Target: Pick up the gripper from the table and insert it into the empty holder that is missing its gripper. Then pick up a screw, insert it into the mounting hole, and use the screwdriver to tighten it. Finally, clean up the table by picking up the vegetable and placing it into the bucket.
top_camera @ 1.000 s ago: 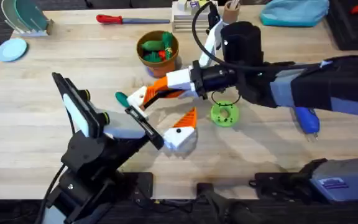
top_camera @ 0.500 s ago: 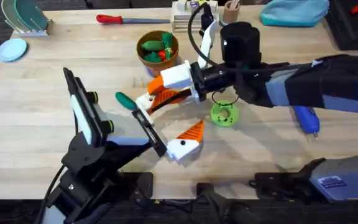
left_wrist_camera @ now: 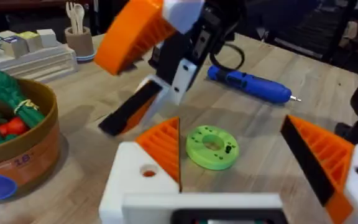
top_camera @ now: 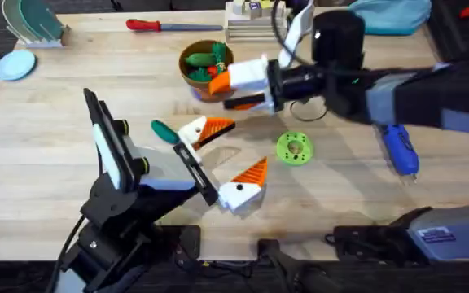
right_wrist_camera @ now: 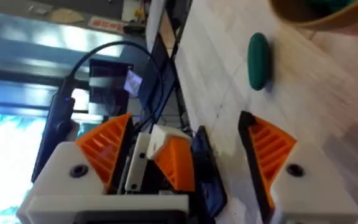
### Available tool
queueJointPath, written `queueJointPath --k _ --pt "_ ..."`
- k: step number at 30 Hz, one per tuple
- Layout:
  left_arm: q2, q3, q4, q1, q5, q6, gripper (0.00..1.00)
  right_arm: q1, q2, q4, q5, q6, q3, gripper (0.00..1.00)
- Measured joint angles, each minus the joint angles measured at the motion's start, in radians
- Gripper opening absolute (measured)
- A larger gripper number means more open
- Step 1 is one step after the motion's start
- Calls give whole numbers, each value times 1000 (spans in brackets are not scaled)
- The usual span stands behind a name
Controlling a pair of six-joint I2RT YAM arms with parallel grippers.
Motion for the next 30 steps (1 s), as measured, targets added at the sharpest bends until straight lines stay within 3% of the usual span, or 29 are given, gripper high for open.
queueJointPath --k 1,7,11,16,23,30 --pt "0 0 0 0 2 0 993 -54 -49 -233 64 -127 61 974" --pt "0 0 0 0 2 2 993 -138 -218 -790 248 -472 209 976" --pt "0 0 0 0 2 3 993 -115 -365 -1148 487 -744 262 978" --pt "0 0 0 0 2 3 993 -61 -454 -1452 760 -935 269 979" --pt "0 0 0 0 2 3 993 47 -399 -1530 918 -988 247 982" --pt "0 0 0 0 2 3 993 195 -381 -1421 977 -886 81 982"
